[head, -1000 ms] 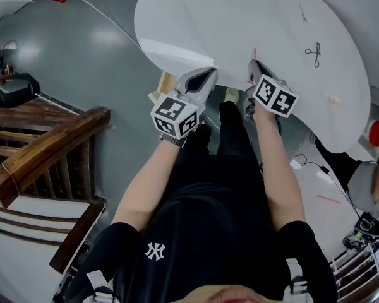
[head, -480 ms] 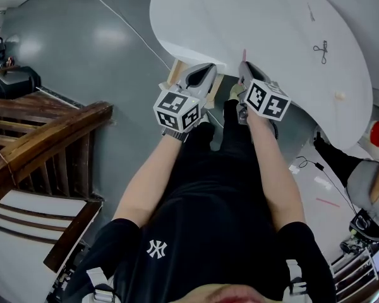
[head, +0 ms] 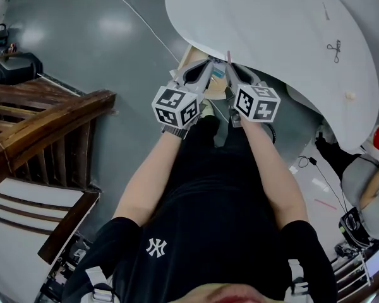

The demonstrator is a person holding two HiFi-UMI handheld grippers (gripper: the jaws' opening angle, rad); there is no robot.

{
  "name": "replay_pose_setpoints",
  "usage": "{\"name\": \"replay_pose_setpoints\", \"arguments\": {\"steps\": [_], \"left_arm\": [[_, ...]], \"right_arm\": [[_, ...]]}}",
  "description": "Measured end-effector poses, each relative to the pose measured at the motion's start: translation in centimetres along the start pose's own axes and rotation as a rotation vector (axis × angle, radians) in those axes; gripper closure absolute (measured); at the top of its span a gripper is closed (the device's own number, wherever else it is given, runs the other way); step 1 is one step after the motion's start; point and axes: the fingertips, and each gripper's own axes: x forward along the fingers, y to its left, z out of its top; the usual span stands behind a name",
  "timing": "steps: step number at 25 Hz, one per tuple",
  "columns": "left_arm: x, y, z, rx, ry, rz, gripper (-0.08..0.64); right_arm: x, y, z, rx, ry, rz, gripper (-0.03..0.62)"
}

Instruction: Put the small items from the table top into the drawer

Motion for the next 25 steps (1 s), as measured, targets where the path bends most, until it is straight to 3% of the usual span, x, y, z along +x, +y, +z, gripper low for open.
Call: {"name": "replay_pose_setpoints", "arguments": {"steps": [9, 25], "left_arm": [[-1.8, 2.7, -2.3, -0.035, -0.004, 0.041, 0.56], [-2.3, 6.0, -4.8, -0.057, 0.006, 0.059, 0.56]], "right_arm": [[3.4, 3.5, -5.0, -0.213, 0.077, 0.07, 0.523], [9.4, 3.5, -9.3, -0.317, 0.161, 0.048, 0.522]]}}
